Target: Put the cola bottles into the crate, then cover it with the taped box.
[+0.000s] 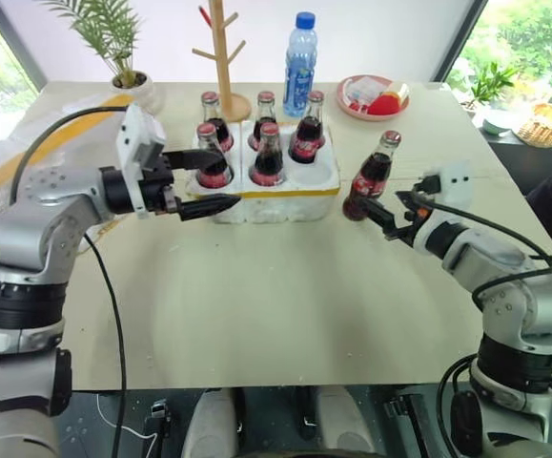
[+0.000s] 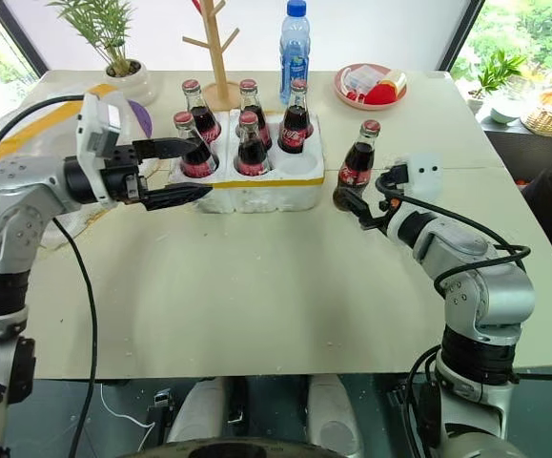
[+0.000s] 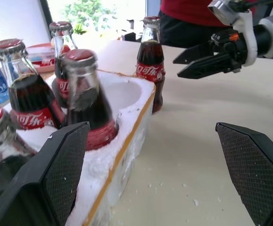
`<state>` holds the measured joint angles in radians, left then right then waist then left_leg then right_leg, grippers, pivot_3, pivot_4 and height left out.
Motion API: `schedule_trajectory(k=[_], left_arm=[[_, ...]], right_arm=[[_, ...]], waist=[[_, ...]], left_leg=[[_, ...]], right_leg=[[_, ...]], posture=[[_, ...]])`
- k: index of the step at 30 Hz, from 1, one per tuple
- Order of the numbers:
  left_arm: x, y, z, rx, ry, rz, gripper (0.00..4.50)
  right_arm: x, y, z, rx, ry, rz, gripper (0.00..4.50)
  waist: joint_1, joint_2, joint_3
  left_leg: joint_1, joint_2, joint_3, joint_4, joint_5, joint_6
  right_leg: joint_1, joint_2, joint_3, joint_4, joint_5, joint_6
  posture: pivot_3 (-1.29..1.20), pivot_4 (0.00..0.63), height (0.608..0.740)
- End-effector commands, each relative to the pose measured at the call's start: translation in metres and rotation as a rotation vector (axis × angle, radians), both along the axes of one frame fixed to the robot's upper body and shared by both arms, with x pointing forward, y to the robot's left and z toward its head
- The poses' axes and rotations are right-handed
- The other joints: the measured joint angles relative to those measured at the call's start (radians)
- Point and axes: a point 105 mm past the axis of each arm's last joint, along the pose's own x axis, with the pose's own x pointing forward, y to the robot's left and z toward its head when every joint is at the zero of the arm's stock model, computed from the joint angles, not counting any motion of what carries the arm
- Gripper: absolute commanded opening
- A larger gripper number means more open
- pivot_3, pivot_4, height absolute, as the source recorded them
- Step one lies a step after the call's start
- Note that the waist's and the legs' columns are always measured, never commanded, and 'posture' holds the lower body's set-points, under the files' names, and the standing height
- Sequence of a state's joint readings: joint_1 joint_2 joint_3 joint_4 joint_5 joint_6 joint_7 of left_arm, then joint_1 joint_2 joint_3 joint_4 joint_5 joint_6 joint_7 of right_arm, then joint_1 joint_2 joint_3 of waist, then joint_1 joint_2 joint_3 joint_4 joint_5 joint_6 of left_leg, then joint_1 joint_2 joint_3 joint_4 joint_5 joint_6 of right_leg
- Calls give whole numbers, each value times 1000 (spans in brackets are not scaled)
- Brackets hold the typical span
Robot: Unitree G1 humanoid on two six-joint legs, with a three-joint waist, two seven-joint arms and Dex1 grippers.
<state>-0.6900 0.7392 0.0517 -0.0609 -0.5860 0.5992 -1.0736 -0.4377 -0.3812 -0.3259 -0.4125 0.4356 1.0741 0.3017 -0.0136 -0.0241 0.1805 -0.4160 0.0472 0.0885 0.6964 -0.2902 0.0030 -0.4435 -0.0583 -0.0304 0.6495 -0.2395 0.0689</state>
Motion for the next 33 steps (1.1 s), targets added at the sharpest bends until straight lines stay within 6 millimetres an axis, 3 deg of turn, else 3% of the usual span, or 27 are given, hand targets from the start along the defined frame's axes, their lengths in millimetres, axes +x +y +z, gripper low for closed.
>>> schedule_trajectory(k=[1, 9, 15, 18, 20, 21, 26, 28, 30, 33], left_arm=[[1, -1, 14, 3, -60, -11, 4500], [5, 0, 16, 20, -79, -12, 4500], [4, 1, 17, 23, -82, -7, 4500], [1, 1, 17, 20, -82, -7, 4500], [1, 3, 17, 18, -81, -1, 4500], [1, 3, 17, 18, -81, 3, 4500], [-2, 7, 18, 9, -84, 26, 4500], [-3, 9, 16, 8, -81, 34, 4500], [-4, 11, 15, 8, -79, 41, 4500], [-4, 12, 14, 7, -77, 48, 4500]], right_arm=[[7, -7, 17, 3, -86, -36, 4406], [31, 7, 6, 34, -93, 0, 4406], [61, 12, -9, 26, -92, -21, 4406], [71, 11, -9, 8, -105, -20, 3542], [73, 10, -6, -19, -124, -6, 2725], [73, 10, -3, -34, -135, 0, 2763], [60, 1, 45, -43, -277, 73, 2763], [53, 0, 73, -32, -352, 104, 2763], [45, 8, 104, -2, -426, 163, 2763], [38, 27, 125, 56, -459, 258, 2763]], waist=[[0, 0, 0], [0, 0, 0], [-1, 0, 0], [0, 0, 0], [0, 0, 0], [-1, 0, 0], [2, 4, 3], [1, 5, 3], [-3, 8, 5], [-7, 10, 6]], left_leg=[[0, 0, 0, 0, 0, 0], [0, 0, 0, 0, 0, 0], [0, 0, 0, 0, 0, 0], [0, 0, 0, 0, 0, 0], [0, 0, 0, 0, 0, 0], [0, 1, 0, 0, 0, 0], [-2, 1, 0, 0, 0, 0], [-2, 1, 0, 0, 0, 0], [-2, 1, 0, 0, 0, 0], [-2, 1, 0, 0, 0, 0]], right_leg=[[0, 0, 0, 0, 0, 0], [0, 0, 0, 0, 0, 0], [0, 0, 0, 0, 0, 0], [0, 0, 0, 0, 0, 0], [0, 0, 0, 0, 0, 0], [0, 0, 0, 0, 0, 0], [-1, 0, 0, 0, 0, 0], [-1, 0, 0, 0, 0, 0], [-2, 0, 0, 0, 0, 0], [-2, 1, 1, 0, 0, 0]], posture=[[0, 150, 740], [0, 150, 740], [0, 150, 740], [0, 150, 740], [0, 150, 740], [0, 150, 740], [0, 150, 740], [0, 150, 740], [0, 150, 740], [0, 150, 740]])
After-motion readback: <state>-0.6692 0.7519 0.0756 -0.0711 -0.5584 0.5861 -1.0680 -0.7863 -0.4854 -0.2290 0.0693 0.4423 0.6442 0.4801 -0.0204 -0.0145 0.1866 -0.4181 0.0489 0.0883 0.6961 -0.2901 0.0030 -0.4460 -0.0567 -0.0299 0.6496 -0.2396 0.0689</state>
